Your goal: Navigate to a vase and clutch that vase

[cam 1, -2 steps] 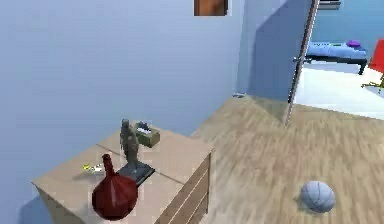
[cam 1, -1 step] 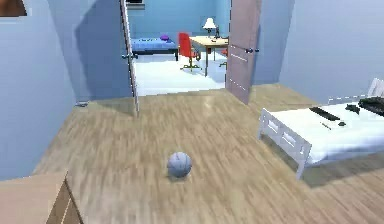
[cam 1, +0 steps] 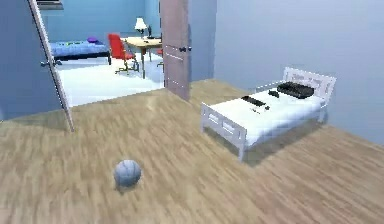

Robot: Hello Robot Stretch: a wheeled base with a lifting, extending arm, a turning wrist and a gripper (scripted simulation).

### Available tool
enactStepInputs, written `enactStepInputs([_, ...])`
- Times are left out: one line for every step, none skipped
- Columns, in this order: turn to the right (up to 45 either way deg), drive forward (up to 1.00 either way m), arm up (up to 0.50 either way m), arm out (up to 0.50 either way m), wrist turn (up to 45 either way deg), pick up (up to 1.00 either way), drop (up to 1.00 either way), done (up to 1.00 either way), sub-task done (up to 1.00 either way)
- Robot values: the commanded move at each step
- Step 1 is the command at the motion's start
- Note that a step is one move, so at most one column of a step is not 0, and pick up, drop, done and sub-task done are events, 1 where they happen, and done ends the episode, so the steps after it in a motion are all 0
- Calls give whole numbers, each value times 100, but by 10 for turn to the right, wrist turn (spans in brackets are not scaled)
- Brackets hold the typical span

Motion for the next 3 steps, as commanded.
enactStepInputs([0, 10, 0, 0, 0, 0, 0, 0, 0])
enactStepInputs([450, 0, 0, 0, 0, 0, 0, 0, 0])
enactStepInputs([450, 0, 0, 0, 0, 0, 0, 0, 0])
